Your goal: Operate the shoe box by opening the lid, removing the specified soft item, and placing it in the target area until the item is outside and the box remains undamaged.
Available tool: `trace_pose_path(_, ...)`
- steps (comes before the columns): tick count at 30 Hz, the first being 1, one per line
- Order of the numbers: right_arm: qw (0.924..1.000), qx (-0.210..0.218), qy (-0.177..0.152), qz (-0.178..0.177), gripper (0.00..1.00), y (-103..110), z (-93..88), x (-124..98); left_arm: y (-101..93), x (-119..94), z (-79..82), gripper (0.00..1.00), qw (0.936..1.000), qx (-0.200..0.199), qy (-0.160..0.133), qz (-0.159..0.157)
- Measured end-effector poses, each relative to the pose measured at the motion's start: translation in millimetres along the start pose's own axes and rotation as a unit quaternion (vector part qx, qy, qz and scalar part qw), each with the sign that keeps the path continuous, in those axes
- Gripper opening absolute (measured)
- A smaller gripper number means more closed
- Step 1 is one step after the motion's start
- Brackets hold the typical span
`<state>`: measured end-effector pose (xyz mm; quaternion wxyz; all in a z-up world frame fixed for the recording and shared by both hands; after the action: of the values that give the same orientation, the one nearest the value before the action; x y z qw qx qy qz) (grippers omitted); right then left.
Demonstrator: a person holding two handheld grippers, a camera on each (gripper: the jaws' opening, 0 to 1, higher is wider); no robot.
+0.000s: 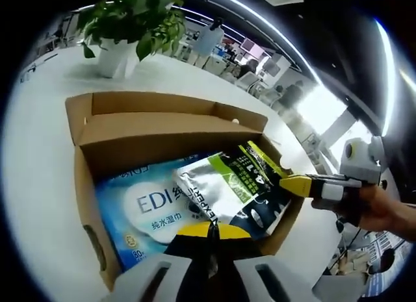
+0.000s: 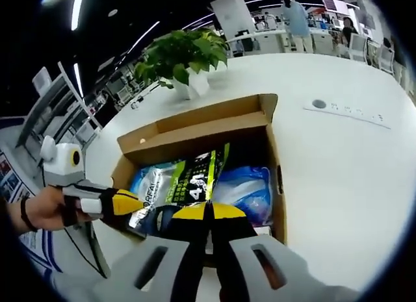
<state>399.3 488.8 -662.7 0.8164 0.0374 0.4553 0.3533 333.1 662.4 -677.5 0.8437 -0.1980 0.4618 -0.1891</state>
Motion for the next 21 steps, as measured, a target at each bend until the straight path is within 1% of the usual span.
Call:
trace_pose_path(4, 0.9999, 0.004, -0.015, 0.003, 0.00, 2, 5.4, -6, -6.6, -2, 4.3, 0.01, 0.9999, 0.009, -0.006, -0.001)
trace_pose_path(10, 0.9998, -0.001, -0.018, 0.000, 0.00, 1, 4.0, -15, -13.6, -4, 7.3, 0.00, 0.9998, 0.013, -0.012, -0.007)
trace_pose_path(15, 0.9995, -0.002, -0.032, 0.001, 0.00, 0, 7.1, -27, -22.8, -6, 10.9, 0.00, 0.9995, 0.022, -0.019, -0.011)
trace_pose_path(21, 0.9992, 0.000, -0.041, -0.001, 0.00, -6, 7.8, -39, -33.5, -4, 15.5, 0.00, 0.9991, 0.030, -0.023, -0.019)
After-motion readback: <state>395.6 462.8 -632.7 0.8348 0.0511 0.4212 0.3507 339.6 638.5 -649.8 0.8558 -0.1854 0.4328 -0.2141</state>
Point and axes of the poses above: the point that each gripper's makers call its tool centre point, and the gripper's own axes: x roughly forward along the fingers, y roughly to its left, z roughly out of its top, the point moved 6 cm from there along -x, roughly backward along the fingers, and after that the axes turned 9 degrees about y, right-handed, at the moved point
